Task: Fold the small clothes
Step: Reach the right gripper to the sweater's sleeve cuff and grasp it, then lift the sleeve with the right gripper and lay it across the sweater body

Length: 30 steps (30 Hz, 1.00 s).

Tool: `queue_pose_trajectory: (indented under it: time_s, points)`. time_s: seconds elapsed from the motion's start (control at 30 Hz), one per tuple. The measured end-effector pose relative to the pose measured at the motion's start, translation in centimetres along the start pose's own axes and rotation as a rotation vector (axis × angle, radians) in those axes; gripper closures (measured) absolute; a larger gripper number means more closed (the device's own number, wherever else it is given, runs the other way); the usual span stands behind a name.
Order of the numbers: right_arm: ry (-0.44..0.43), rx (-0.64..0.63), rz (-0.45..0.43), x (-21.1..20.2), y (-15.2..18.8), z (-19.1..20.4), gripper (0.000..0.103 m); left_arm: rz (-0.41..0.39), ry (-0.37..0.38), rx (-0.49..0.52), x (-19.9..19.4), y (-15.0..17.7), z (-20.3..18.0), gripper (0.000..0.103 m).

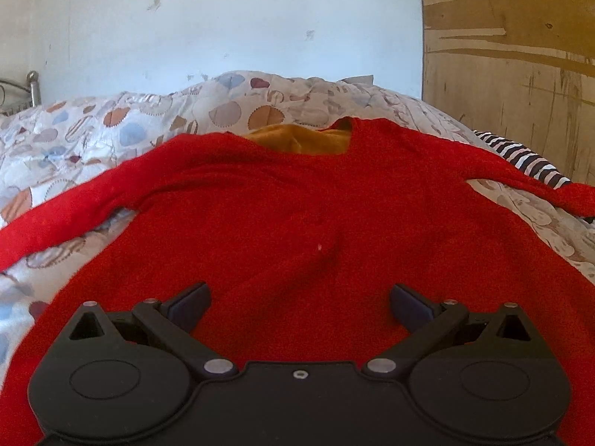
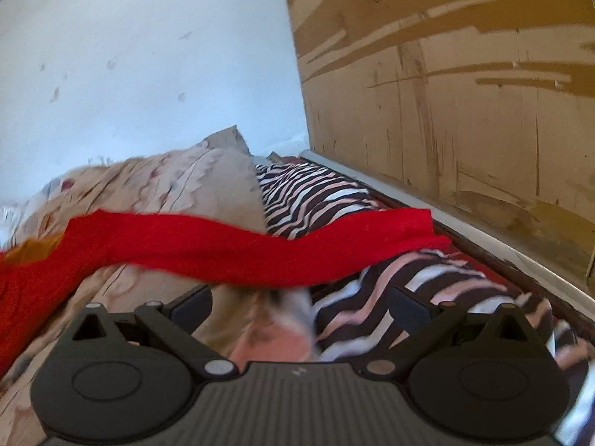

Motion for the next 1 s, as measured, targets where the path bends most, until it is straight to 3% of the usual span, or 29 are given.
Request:
queue_pose_trajectory:
  time_s: [0.27,0.33,0.4,0.43,0.5,0.57,0.73,1.0]
  points:
    - [0.170,0.204,0.008,6.6,-2.5,-6.2,0.002,-0.021,-0.015,0.014,0.3,0.9,-0.2,0.000]
    - [0.206,0.293,0.018,7.6,-2.7,-7.6,0.014,-0.020,-0.014,0.016,0.4,0.9,-0.3,0.000]
    - [0.244,0.360,0.014,8.2,-2.9,-8.5,0.040,-0.019,-0.008,0.006,0.5,0.9,-0.1,0.000]
    - [0.269,0.370,0.010,8.4,-3.0,-8.8,0.047,-0.020,-0.005,0.002,0.4,0.8,-0.1,0.000]
    - [0.301,0.347,0.001,8.5,-3.5,-8.8,0.074,-0.013,0.007,-0.009,0.3,0.6,0.1,0.000]
    - [0.331,0.299,-0.007,8.7,-3.9,-8.5,0.093,0.001,0.023,-0.024,0.2,0.2,0.3,0.000]
    - [0.339,0.202,-0.073,7.4,-6.0,-5.8,0.096,0.042,0.048,-0.062,-0.6,-1.4,1.3,0.000]
    - [0.107,-0.094,-0.191,5.5,-12.3,9.3,0.096,-0.037,0.068,-0.147,-4.6,-4.8,4.3,0.000]
Point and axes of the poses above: each gripper's, at about its wrist camera, not at the fingertips, and x roughly the way its jaws point, z to its left, y to its underside, the point moved 8 cm from there along x, roughly the way its jaws point, and after that the axes turned 4 degrees about -z, right-handed, at the moved point
